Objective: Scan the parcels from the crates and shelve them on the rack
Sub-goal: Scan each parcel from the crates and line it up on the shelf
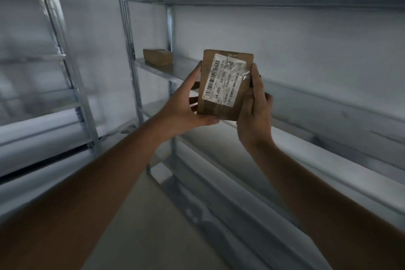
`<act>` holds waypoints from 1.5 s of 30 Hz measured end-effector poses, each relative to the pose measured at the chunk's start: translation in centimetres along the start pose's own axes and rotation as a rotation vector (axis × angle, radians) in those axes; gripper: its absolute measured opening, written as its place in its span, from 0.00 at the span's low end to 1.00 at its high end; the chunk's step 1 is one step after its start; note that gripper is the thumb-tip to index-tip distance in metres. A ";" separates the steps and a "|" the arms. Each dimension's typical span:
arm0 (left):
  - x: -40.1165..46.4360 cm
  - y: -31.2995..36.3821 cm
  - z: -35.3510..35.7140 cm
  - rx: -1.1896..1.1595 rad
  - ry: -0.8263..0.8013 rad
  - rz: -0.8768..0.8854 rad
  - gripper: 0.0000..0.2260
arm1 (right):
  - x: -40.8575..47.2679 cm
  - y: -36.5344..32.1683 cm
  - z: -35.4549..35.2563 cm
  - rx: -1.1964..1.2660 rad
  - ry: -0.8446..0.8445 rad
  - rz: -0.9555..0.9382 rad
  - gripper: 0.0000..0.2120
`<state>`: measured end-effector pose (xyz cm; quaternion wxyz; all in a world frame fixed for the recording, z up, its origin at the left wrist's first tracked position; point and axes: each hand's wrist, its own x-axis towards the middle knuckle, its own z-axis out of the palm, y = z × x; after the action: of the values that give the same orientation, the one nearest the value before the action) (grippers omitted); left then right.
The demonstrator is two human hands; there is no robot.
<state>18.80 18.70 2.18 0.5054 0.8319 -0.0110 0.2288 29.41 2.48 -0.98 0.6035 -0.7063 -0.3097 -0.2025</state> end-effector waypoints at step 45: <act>55.1 -39.0 -35.6 0.266 -0.222 -0.036 0.47 | 42.9 20.6 51.9 -0.249 -0.066 0.434 0.24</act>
<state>64.69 79.61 4.85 0.3907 0.9116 -0.0213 0.1258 70.04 59.92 2.56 0.5309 -0.8313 -0.1430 -0.0817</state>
